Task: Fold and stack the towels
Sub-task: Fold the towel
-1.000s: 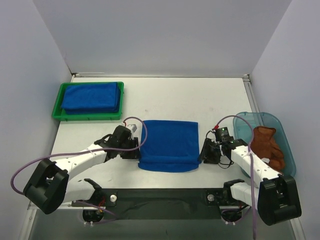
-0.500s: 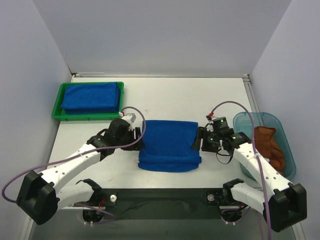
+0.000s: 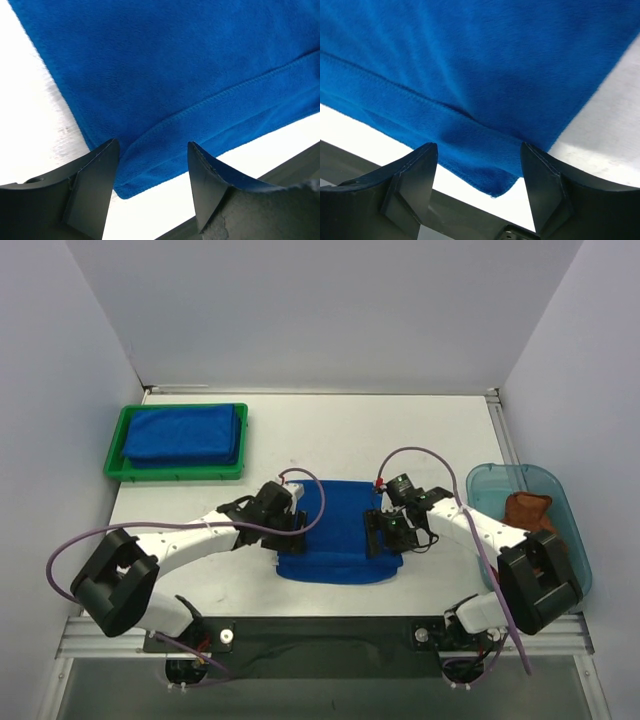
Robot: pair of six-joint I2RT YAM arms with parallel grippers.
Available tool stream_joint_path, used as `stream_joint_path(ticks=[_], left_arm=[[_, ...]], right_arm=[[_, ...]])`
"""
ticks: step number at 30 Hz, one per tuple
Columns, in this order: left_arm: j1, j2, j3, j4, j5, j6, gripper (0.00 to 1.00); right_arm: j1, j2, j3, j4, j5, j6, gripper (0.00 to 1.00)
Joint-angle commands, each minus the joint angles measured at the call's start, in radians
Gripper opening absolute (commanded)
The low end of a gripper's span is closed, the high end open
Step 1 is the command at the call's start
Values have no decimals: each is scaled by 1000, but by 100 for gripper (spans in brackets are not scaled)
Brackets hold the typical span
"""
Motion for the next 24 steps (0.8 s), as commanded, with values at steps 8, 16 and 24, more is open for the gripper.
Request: stream_joint_path(ticks=[8,16,24], left_arm=[[-40,-122,-73,20,36,7,65],[-61,-173,-154,2,84,-8,64],[-75,-329,-150,-55,43,-10,63]], right_arm=[[74,-106,-54,-31,-90,-22,62],[89,-181,-70,-48,-87,27,60],[78,-191,37,-65,101,-2,64]])
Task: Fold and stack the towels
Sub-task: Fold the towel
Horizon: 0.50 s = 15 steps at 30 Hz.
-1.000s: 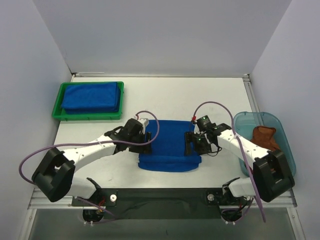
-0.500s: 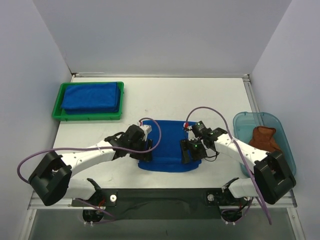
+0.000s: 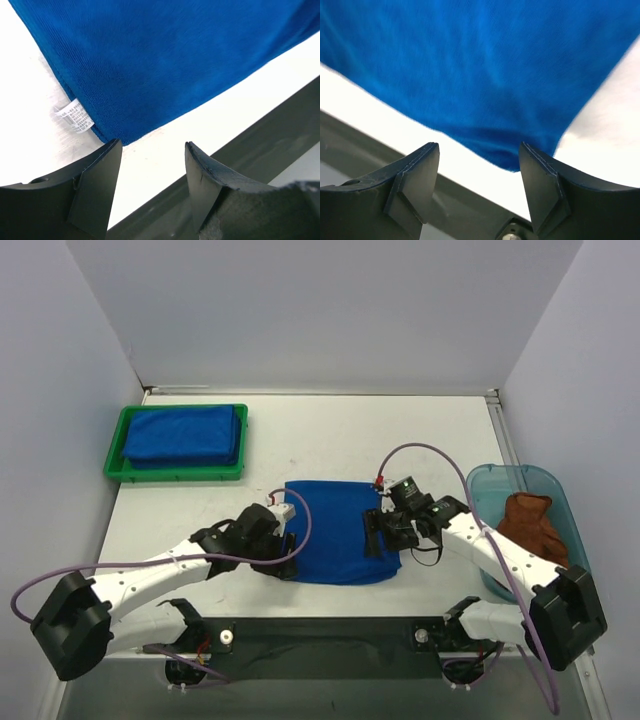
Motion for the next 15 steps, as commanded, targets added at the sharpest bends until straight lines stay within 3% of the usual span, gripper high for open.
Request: stream_joint_path(ticks=[1,8,14,15], left_arm=[[-5,-83,55,-13,-37,2,63],[-3,-30,141,-18,-86,22,62],[-3,15,118,20,-111,-20,59],[-3,16,106,29,-114,-26,59]], right_arm=[[-12,34,66,-29,121,-8,65],[-12,175,85,-27,38,-7,62],[17,109,-33,-29,-26,47,50],[24,92,-51,-29,-41,62,44]])
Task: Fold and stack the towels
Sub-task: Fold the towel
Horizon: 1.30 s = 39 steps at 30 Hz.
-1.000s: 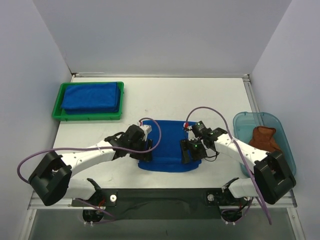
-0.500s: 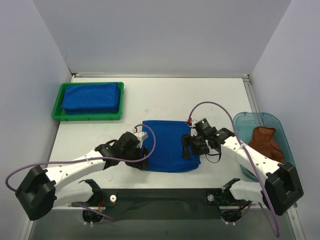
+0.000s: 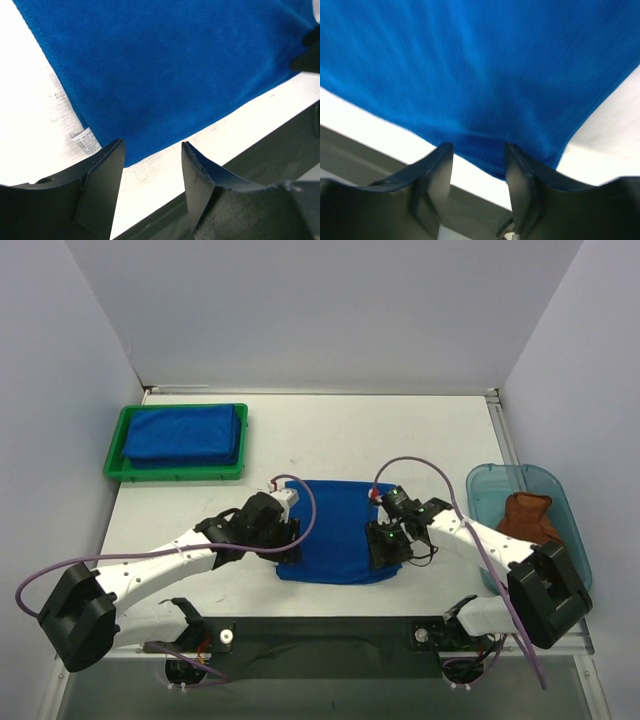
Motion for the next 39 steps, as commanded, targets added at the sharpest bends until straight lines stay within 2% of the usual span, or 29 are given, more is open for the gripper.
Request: stream_joint_path(ticks=[1,4,9,15,20,21,22,23,27,31,39], left_arm=[[-3,4,-10,44,-30,-30,59],[-3,11,-35,47,-36,-46,57],[-3,5,-44,55,-27,-69,56],[-8,37,19,62,-13,-72,53],[-8,115,8,96,-9,-72,43],[-9,156,-9,89,-2,-67,37],[-10,156,-9,89,-2,-66,36],[-6,179,-15,72,-1,-66,32],[1,204,-50,23,11,-58,23],[7,170,-88,-57,16,-49,22],[4,-58,-196,-125,10,-138,24]], right_arm=[[20,-77,-86,-45,-58,67,42],[28,-135,-140,-46,-97,103,33],[29,-201,-200,-45,-141,149,32],[29,-340,-134,-37,-23,208,30],[22,-293,-147,-2,44,253,23],[17,-252,-173,10,46,276,22],[17,-241,-184,10,46,282,22],[13,-232,-196,6,52,288,21],[-91,-221,-270,6,17,304,21],[-171,-241,-321,-8,-16,302,22],[-170,-302,-318,-42,9,307,23]])
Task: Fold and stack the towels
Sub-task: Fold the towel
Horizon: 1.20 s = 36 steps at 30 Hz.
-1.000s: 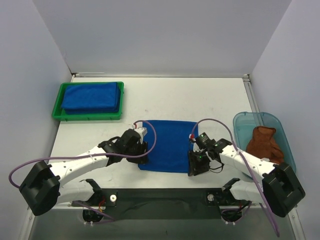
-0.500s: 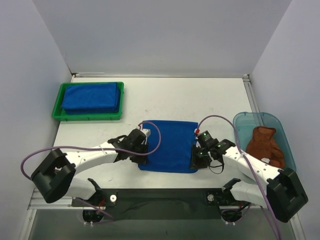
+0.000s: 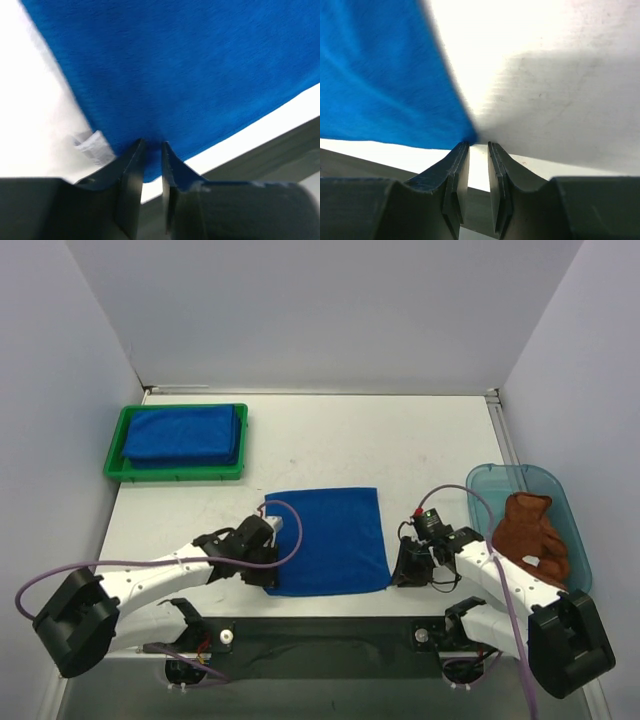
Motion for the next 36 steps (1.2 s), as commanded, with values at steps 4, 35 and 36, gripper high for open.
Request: stream_joint_path(ticks=[4,35,36], left_arm=[[-3,-123,23,-88,-28,-62,38],[275,-129,-88,95,118,-56,39],[274,-140,-81,96,125,-62,44]], right_arm=[[23,-94,80,-67,35,-17,24],[-116,236,110,295,-33,60,21],[-105,216,116,279,-34,57,22]])
